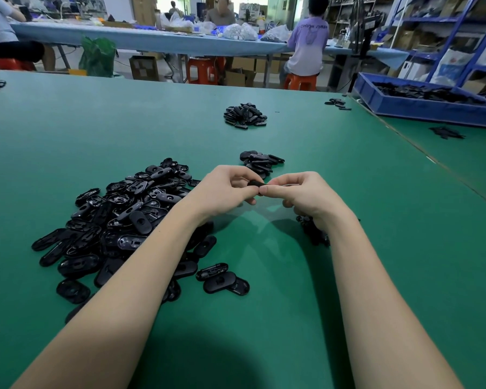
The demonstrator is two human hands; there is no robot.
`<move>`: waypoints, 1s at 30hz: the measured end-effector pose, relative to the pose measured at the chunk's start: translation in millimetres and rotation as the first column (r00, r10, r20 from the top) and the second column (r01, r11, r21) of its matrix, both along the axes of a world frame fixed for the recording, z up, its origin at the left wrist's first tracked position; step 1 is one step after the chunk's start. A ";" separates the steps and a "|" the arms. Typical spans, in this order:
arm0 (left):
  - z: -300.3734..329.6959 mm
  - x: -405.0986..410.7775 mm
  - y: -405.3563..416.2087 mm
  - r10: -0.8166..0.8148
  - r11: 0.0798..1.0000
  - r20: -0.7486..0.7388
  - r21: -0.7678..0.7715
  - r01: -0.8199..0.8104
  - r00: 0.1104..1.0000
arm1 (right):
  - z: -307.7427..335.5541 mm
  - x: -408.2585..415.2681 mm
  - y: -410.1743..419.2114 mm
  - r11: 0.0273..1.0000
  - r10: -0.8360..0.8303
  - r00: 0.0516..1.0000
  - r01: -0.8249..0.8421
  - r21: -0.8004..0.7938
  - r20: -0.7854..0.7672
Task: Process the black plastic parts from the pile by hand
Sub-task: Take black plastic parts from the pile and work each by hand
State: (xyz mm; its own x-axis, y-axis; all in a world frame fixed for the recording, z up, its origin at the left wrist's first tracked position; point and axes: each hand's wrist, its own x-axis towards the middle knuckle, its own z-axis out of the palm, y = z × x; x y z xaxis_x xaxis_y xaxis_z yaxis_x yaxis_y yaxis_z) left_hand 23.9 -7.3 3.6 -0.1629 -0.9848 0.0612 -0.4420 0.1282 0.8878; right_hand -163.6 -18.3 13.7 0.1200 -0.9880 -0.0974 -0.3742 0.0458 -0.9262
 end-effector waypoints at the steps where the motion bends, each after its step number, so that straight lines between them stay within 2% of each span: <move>1: 1.1 0.4 -0.1 0.008 1.000 -0.019 0.009 -0.008 1.000 | 0.4 0.6 -0.1 1.000 0.000 1.000 0.000 -0.005 0.006; 9: 6.7 -0.8 2.6 0.045 0.996 -0.068 0.075 -0.040 0.997 | 4.8 1.5 0.4 0.999 0.030 0.999 -0.030 -0.038 -0.016; 15: 3.4 -4.8 0.8 0.064 0.996 -0.041 0.068 -0.061 0.997 | 2.0 5.4 -1.1 1.000 -0.012 0.998 0.011 -0.012 -0.055; 24: 2.8 -5.3 1.3 0.054 0.996 -0.021 0.067 -0.053 0.998 | -3.8 5.6 -2.8 0.996 -0.036 0.997 0.030 -0.085 -0.068; 30: 1.8 -7.1 0.3 0.109 0.993 -0.023 0.046 -0.108 0.994 | -4.9 10.3 -3.5 0.991 -0.073 0.993 0.062 -0.120 -0.090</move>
State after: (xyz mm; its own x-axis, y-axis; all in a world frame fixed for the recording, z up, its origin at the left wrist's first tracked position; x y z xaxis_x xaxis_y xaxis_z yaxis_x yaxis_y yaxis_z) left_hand 16.7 -7.1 5.4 -0.0535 -0.9984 0.0191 -0.4284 0.0402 0.9027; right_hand -153.3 -21.7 8.9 0.0483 -0.9988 0.0115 -0.4594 -0.0324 -0.8877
